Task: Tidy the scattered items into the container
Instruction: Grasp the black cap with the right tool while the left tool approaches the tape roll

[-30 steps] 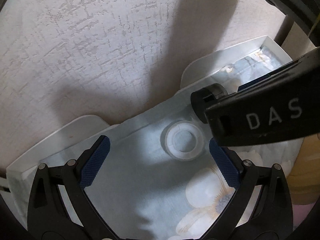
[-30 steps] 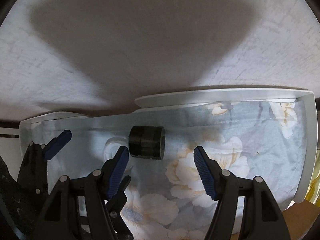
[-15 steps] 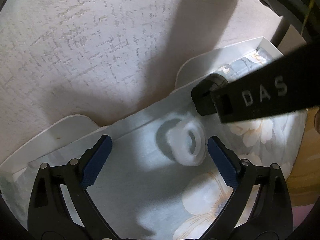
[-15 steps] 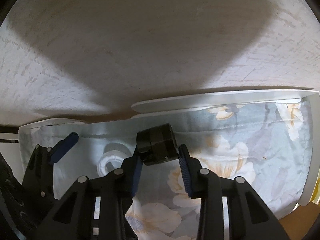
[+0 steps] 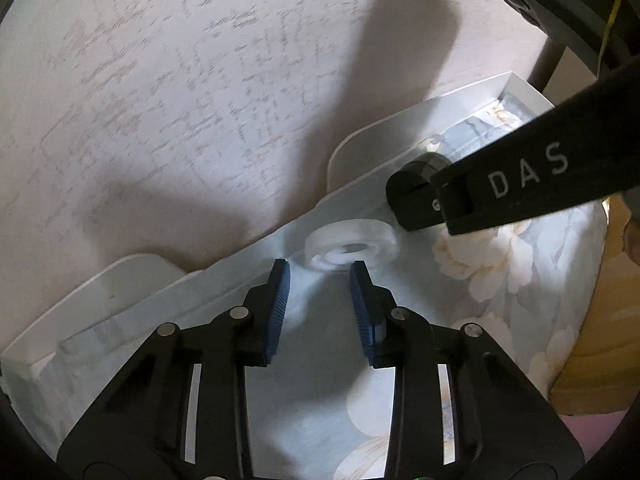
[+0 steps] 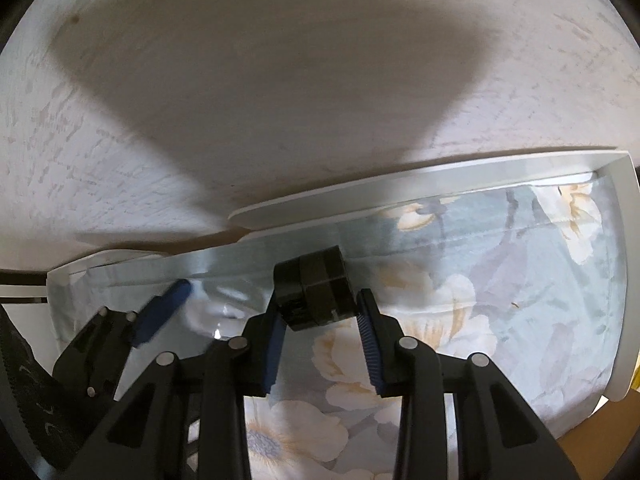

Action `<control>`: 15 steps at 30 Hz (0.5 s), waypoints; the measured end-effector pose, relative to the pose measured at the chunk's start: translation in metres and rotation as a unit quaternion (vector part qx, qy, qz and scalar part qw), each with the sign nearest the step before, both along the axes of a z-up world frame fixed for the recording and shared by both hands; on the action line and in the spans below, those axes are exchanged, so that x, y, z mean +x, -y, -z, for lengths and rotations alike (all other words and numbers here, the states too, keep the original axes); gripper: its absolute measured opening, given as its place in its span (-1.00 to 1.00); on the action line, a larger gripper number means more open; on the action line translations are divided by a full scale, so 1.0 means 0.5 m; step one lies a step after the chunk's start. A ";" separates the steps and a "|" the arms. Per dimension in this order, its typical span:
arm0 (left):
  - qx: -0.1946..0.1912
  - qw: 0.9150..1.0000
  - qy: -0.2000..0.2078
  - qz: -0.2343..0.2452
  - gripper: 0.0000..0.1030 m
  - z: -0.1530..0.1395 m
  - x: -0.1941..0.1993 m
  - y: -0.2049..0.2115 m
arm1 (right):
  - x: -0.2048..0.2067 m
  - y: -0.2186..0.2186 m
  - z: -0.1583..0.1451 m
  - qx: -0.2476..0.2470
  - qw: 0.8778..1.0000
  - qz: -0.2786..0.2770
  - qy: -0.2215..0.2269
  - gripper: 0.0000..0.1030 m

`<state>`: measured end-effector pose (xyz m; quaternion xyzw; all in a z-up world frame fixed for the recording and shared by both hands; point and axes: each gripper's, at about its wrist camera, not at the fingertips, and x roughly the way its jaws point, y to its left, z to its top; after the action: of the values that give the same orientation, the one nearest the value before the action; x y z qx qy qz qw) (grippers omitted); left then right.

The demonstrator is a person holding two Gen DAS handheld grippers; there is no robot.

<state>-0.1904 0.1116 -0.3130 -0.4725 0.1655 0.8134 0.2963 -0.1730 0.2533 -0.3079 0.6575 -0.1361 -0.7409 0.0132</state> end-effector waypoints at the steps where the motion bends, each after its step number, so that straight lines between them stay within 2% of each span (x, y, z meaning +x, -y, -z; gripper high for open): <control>1: 0.001 1.000 -0.002 0.003 -0.45 -0.003 0.001 -0.003 | 0.003 -0.003 0.000 -0.001 1.000 0.000 0.000 -0.37; 3: 0.006 1.000 -0.007 0.006 -0.41 -0.010 0.003 -0.010 | 0.010 -0.010 -0.001 -0.003 1.000 0.000 0.000 -0.38; 5: 0.012 1.000 0.002 0.009 -0.26 -0.013 0.001 -0.019 | 0.016 -0.019 -0.001 -0.008 1.000 0.002 -0.001 -0.38; 6: 0.008 1.000 -0.003 0.007 -0.10 -0.014 0.001 -0.024 | 0.019 -0.025 -0.001 -0.011 1.000 0.005 -0.002 -0.38; 9: 0.008 1.000 -0.009 0.005 0.17 -0.017 -0.001 -0.036 | 0.030 -0.042 -0.003 -0.016 1.000 0.013 -0.004 -0.38; 15: 0.014 1.000 -0.011 0.006 0.37 -0.024 -0.001 -0.066 | 0.053 -0.076 -0.012 -0.014 1.000 0.021 -0.008 -0.40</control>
<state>-0.1907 0.1447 -0.3010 -0.4578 0.1598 0.8194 0.3058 -0.1464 0.2915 -0.3018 0.6484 -0.1606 -0.7441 0.0081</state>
